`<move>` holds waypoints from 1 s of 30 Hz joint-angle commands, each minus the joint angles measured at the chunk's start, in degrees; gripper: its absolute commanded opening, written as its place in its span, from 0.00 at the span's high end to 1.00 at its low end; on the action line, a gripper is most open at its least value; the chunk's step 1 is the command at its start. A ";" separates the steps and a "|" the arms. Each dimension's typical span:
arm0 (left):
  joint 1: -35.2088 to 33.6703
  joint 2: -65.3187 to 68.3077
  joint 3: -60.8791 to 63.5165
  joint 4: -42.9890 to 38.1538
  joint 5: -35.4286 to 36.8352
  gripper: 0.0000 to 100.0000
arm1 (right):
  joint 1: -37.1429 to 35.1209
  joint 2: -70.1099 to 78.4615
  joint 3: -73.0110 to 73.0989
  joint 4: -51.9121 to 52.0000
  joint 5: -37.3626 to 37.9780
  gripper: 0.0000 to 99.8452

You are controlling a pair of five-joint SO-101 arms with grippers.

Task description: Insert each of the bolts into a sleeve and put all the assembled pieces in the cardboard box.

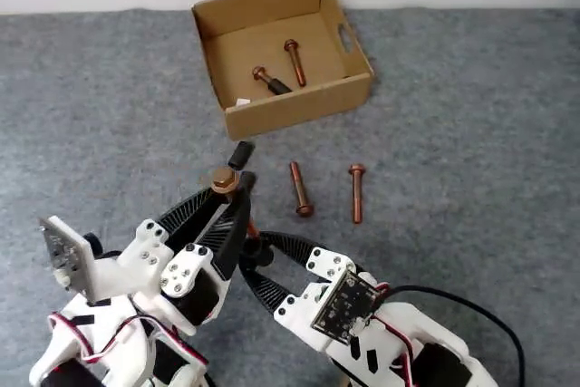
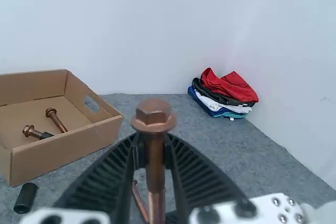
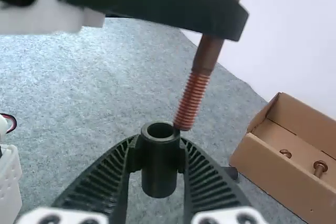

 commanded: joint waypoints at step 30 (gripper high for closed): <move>2.55 -0.18 0.92 4.40 2.90 1.00 | -0.57 -0.84 -0.26 -1.36 0.35 0.99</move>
